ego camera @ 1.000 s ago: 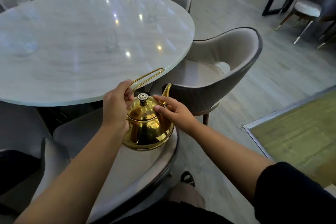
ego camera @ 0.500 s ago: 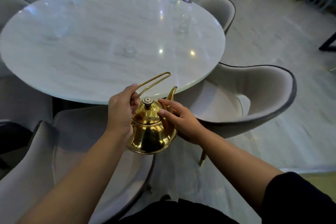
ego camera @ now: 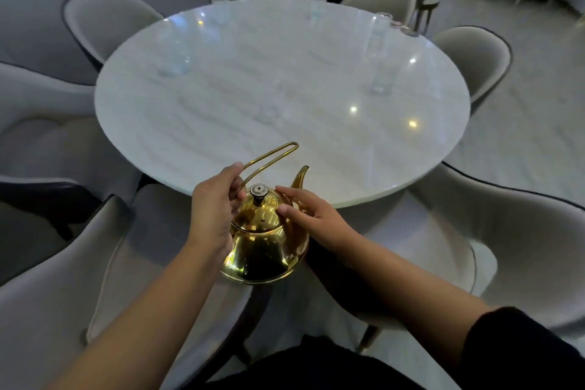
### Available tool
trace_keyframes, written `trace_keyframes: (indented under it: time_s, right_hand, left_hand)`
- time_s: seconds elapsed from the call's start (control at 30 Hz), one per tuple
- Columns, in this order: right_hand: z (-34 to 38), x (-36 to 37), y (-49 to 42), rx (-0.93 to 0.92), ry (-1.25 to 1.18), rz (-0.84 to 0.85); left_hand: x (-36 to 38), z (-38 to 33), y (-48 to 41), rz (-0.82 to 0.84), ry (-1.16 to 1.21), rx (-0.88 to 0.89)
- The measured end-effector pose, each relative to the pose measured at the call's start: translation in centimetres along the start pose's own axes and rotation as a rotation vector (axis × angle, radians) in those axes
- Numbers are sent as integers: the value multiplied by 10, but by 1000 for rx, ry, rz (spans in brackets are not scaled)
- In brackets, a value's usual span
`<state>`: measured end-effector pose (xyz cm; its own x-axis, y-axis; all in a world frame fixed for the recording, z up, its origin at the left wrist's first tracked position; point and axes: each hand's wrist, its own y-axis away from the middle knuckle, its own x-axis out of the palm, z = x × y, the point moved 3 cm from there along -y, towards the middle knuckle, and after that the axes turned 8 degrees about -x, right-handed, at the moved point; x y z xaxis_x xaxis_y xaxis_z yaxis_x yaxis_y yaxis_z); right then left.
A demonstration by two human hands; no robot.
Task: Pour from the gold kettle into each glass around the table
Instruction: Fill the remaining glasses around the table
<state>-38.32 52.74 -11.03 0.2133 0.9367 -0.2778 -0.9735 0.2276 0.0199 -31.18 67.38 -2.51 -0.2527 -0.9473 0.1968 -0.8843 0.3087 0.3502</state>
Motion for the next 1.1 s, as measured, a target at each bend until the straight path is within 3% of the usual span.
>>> trace_keyframes:
  time_s: [0.33,1.1]
  right_hand:
    - [-7,-26,-71,-42,-40,161]
    - [0,-41,-238,34,-229,202]
  left_hand:
    - [25,-11,-30,-180,91,33]
    - [49,-89,-188,-229,-19,14]
